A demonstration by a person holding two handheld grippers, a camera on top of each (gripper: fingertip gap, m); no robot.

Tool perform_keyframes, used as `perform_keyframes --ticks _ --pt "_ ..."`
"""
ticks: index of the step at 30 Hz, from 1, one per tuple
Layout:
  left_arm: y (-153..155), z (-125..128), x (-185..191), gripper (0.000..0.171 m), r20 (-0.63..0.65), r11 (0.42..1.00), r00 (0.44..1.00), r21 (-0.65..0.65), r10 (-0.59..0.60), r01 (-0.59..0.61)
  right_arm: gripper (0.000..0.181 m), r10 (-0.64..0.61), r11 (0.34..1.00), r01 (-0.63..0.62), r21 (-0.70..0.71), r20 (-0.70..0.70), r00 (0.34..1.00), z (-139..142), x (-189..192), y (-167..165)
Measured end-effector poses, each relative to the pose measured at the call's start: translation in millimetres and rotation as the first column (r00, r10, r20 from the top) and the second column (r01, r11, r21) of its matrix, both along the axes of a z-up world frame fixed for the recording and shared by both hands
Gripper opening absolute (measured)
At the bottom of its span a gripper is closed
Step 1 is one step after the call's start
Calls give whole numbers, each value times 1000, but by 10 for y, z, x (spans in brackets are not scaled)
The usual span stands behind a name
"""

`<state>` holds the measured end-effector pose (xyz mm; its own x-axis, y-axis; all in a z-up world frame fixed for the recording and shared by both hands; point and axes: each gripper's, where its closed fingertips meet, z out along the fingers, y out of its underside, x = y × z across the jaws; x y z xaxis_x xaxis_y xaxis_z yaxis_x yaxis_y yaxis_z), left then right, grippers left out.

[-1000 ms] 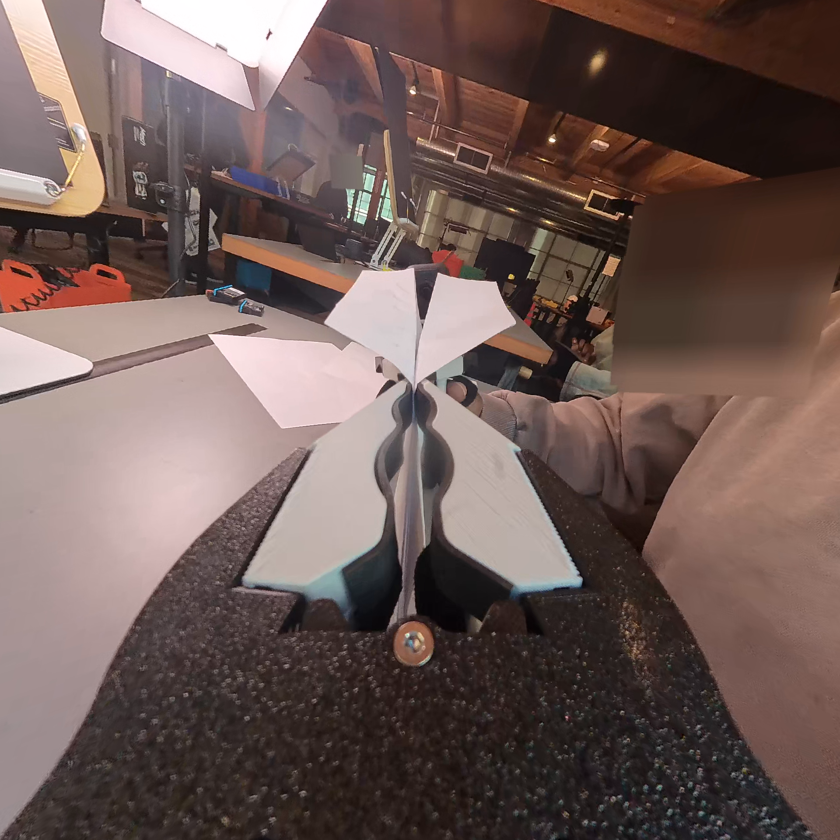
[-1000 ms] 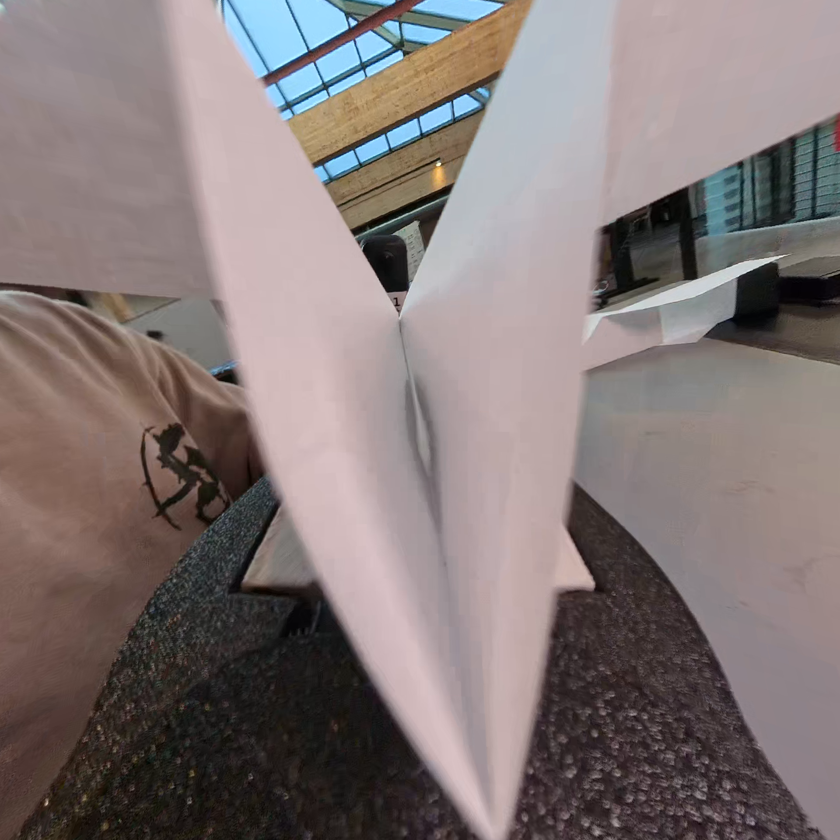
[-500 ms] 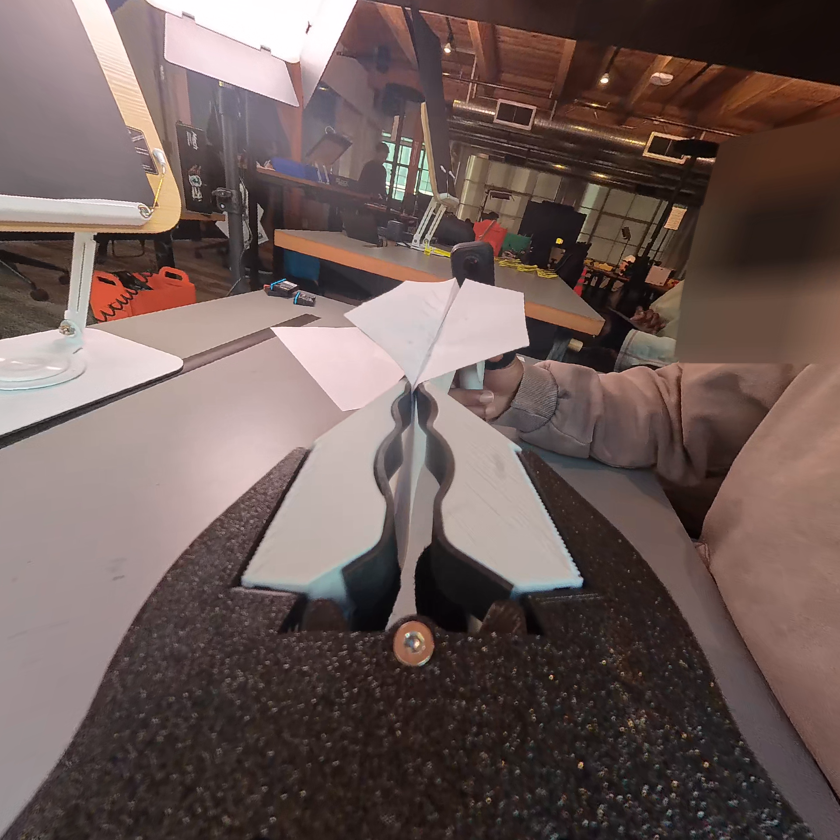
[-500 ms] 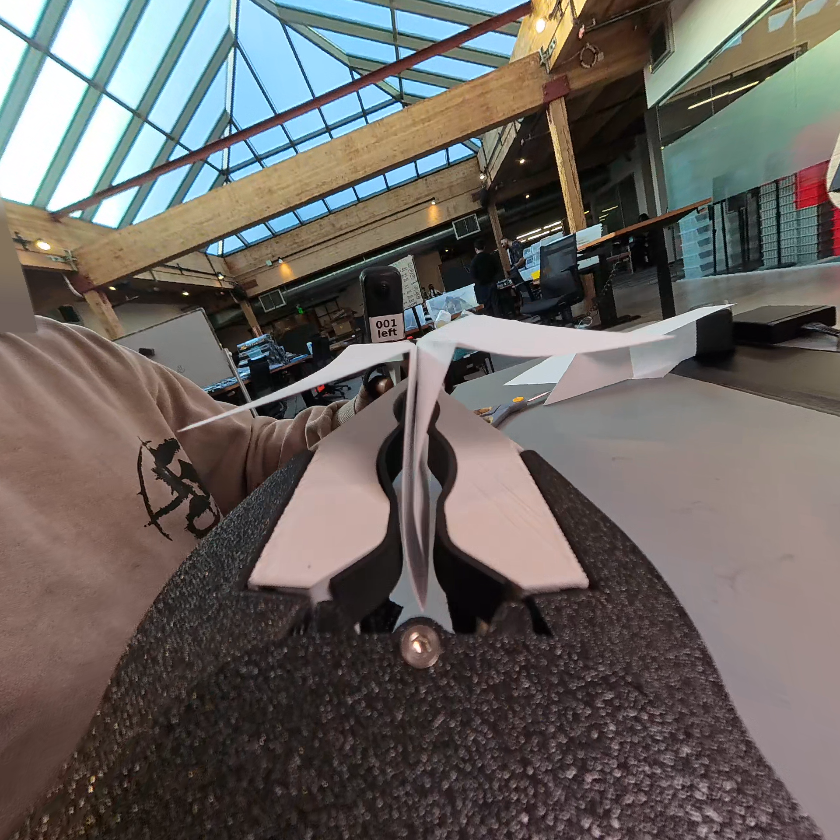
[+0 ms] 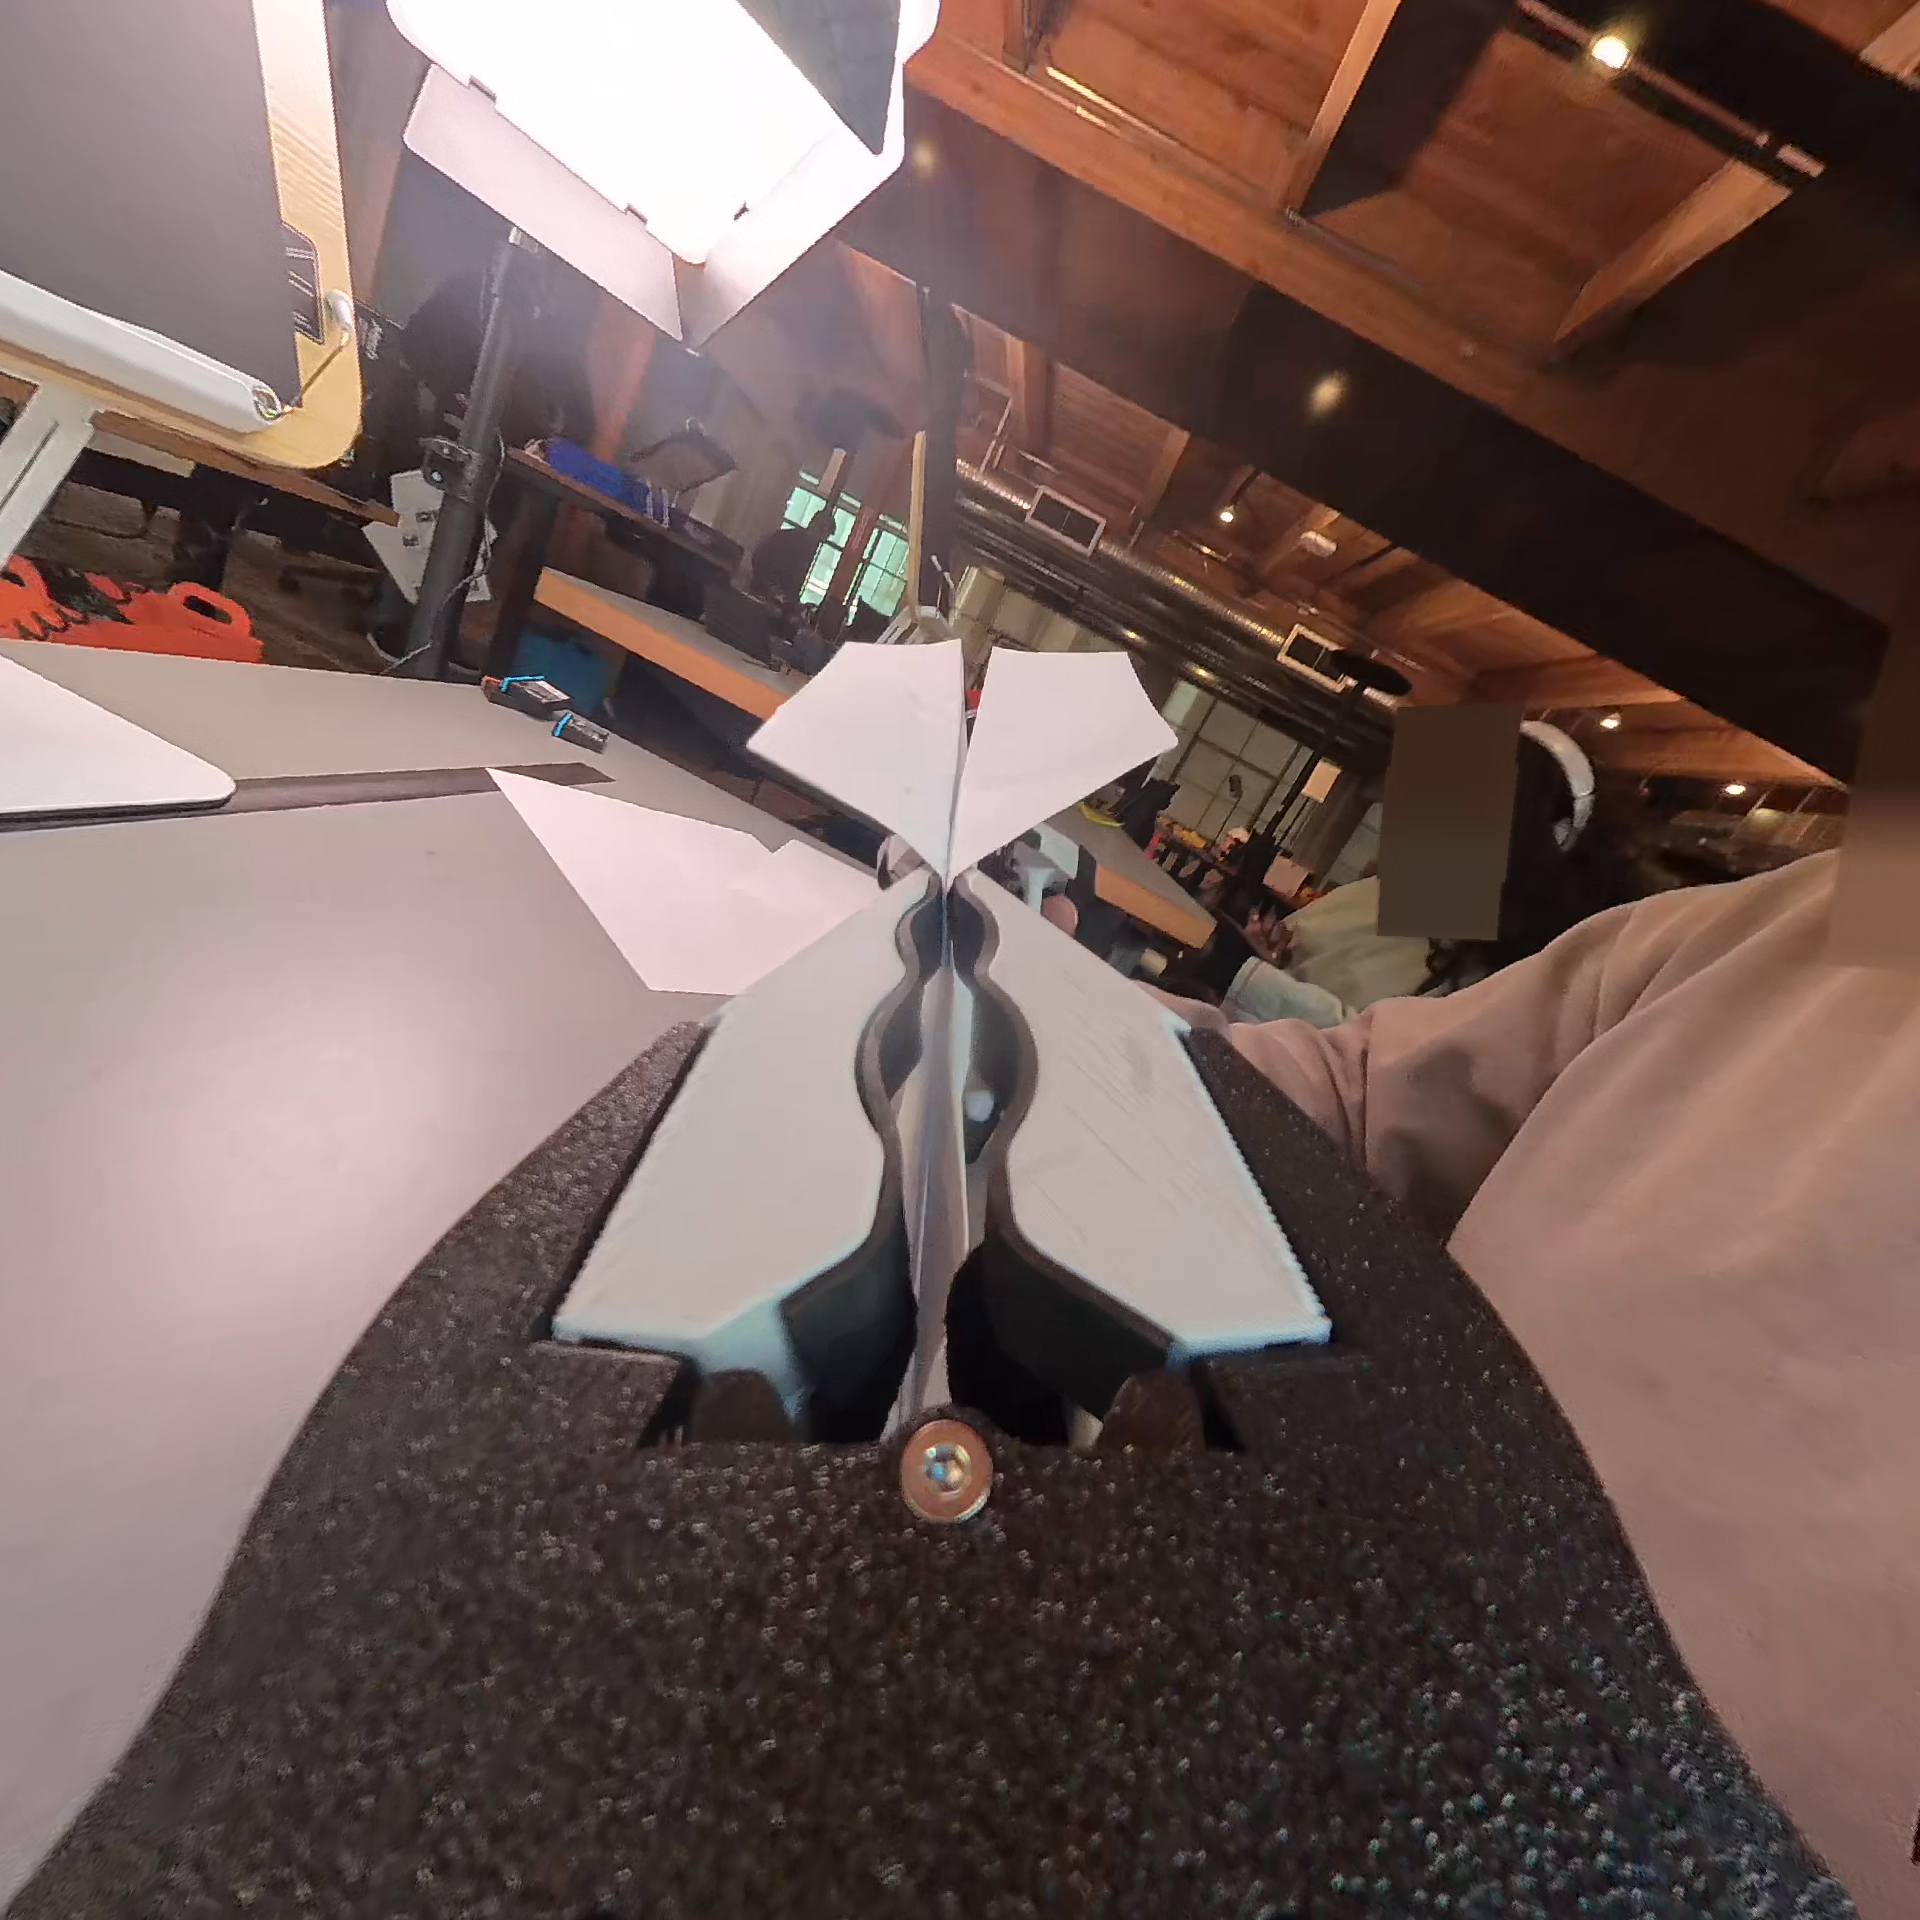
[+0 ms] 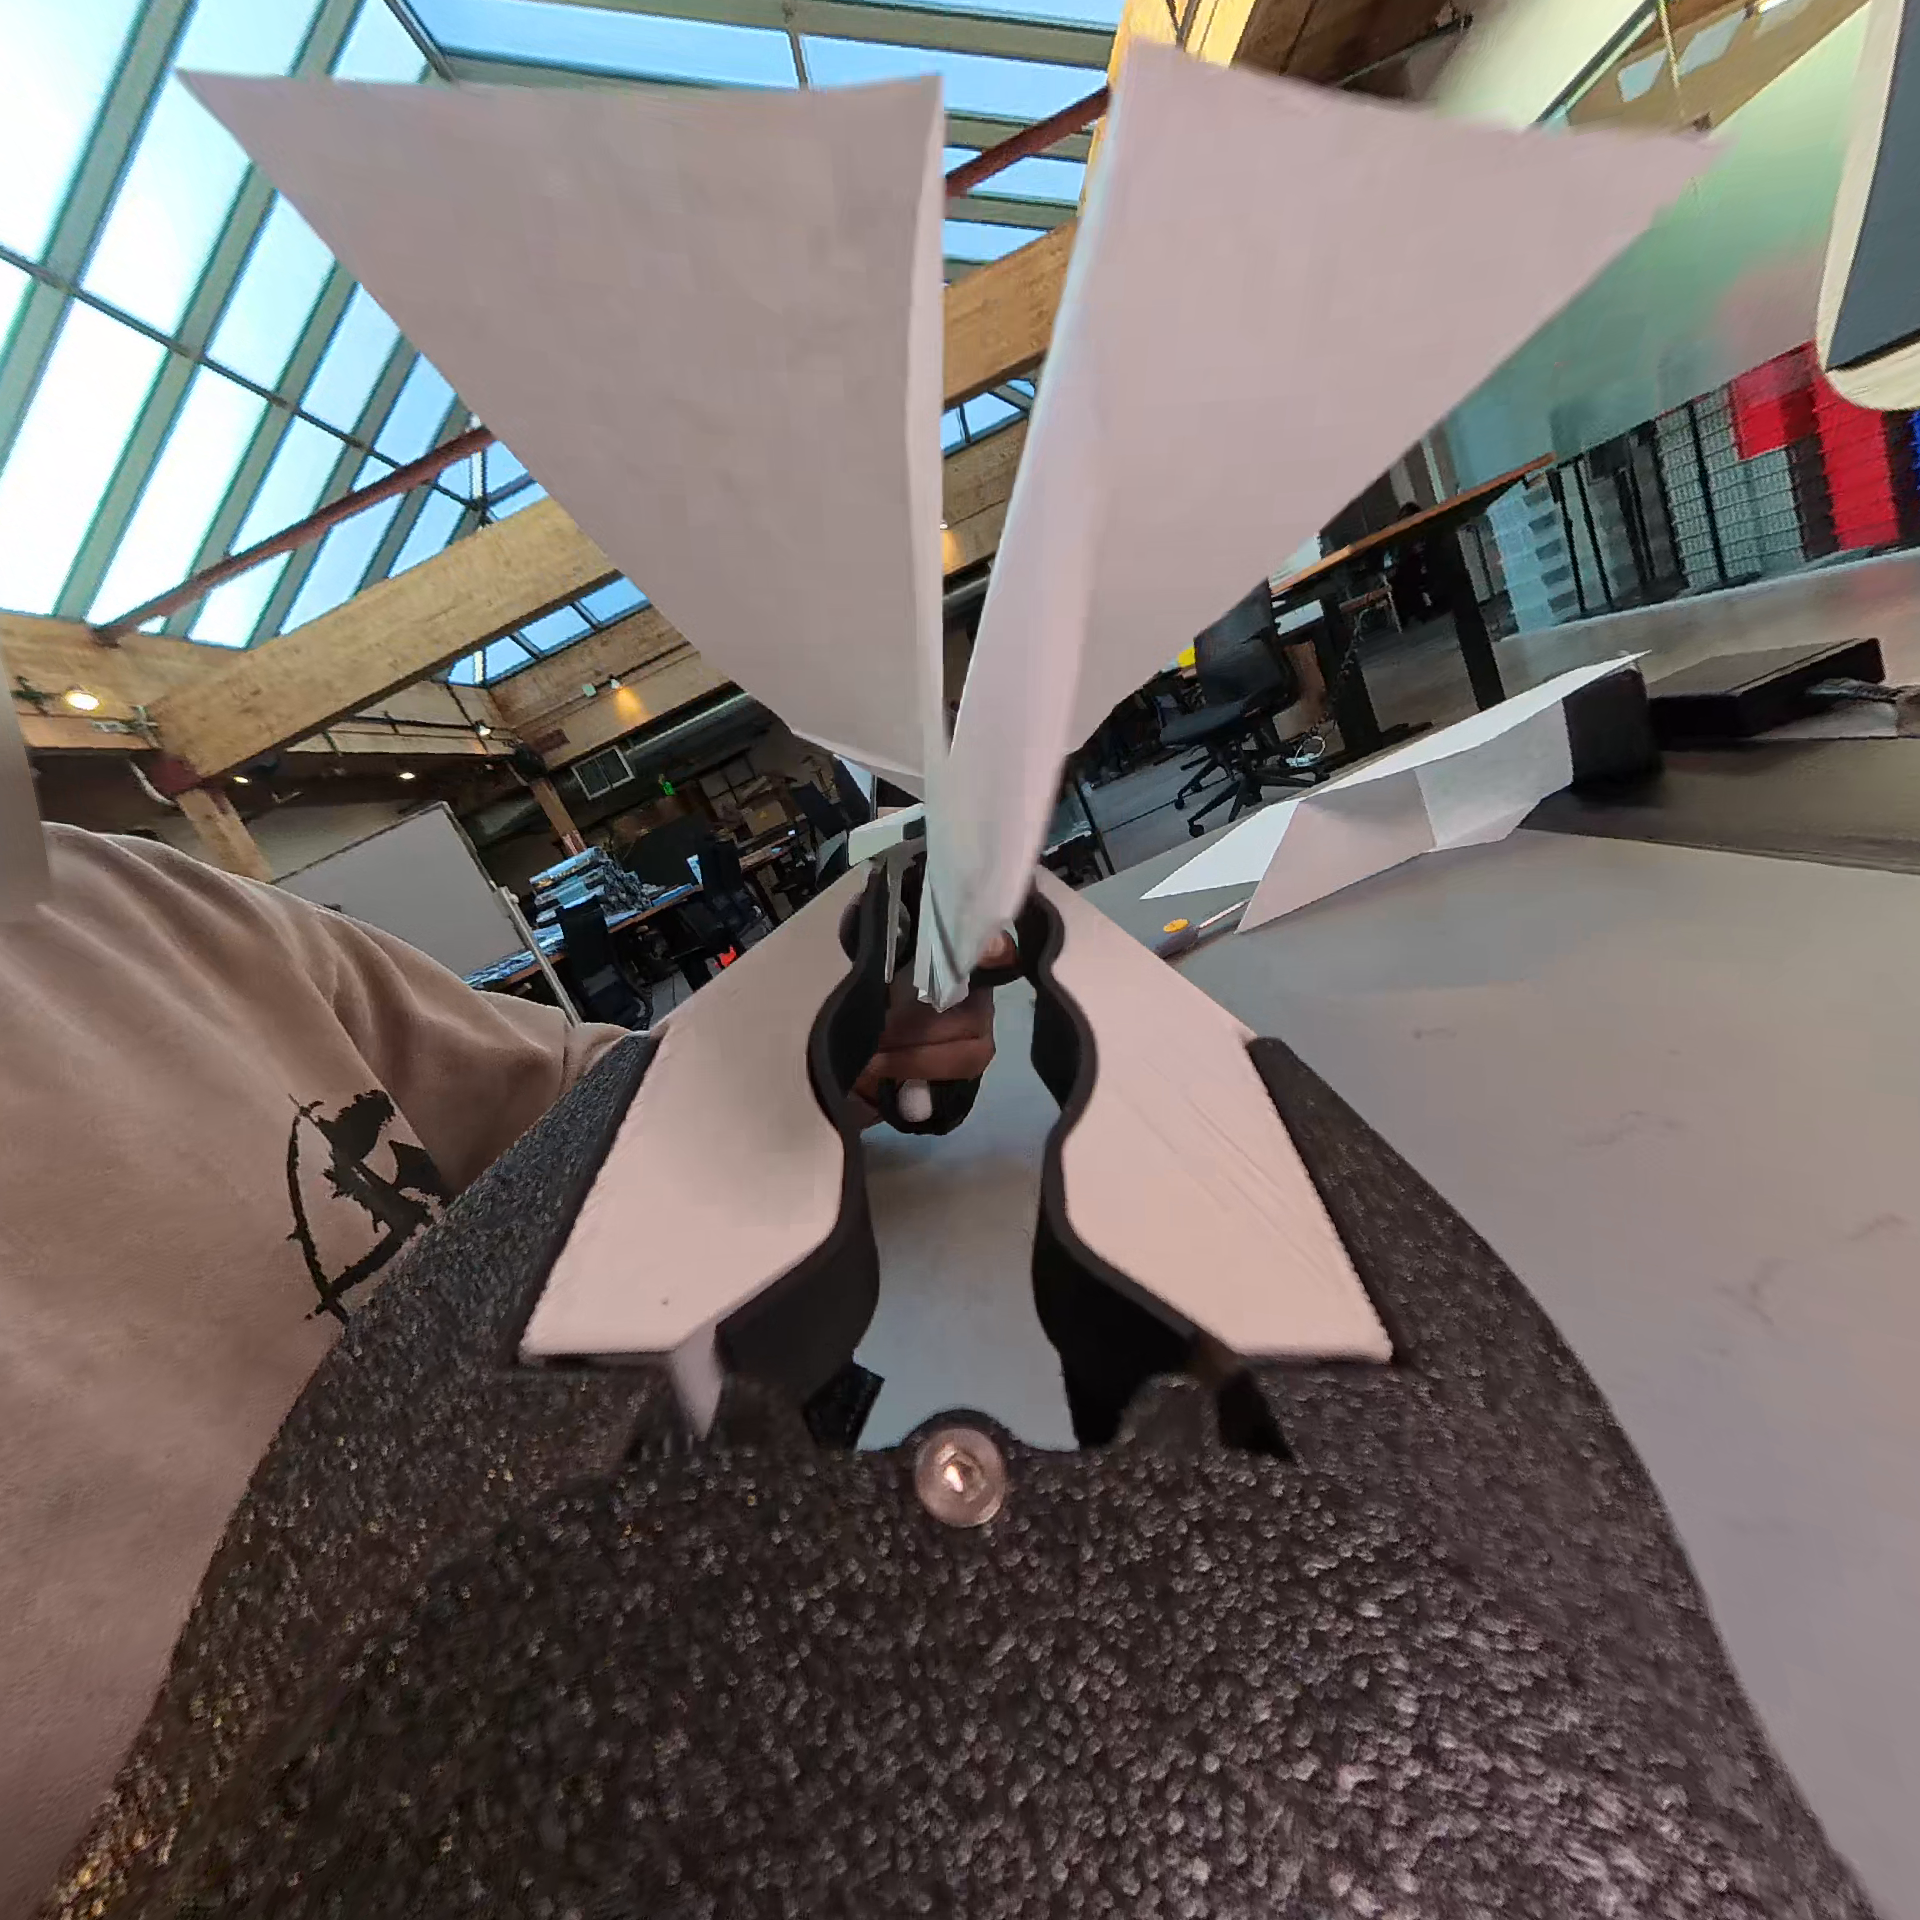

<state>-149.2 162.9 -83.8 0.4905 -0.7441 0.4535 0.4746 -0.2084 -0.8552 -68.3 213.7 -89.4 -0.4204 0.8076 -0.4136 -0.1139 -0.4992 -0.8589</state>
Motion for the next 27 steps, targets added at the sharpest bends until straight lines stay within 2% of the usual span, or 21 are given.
perform_keyframes --ticks 4,6,9,14,22,24,27 --pt "31 -34 70 0 87 999 996 -45 -22 26 25 -4 1000 4 11 29 1000 -49 -98 -118" --pt "50 -88 145 0 113 996 993 -77 -40 49 0 -12 999 10 45 43 999 -85 -129 -183" --pt "65 -114 167 0 137 992 989 -103 -52 66 0 0 1000 -1 25 59 998 -91 -121 -170" --pt "92 -202 167 0 65 991 997 -128 -39 47 0 12 1000 -10 -30 88 996 -150 -132 -114" --pt "101 -316 151 5 -162 995 987 -98 4 -21 0 36 999 -31 -38 142 989 -237 -156 -131" --pt "115 -332 140 2 -180 994 983 -105 22 -41 0 31 999 -25 -40 158 987 -259 -167 -123" --pt "124 -334 141 0 -133 988 991 -155 5 -26 2 9 999 -2 -40 172 985 -277 -175 -85"
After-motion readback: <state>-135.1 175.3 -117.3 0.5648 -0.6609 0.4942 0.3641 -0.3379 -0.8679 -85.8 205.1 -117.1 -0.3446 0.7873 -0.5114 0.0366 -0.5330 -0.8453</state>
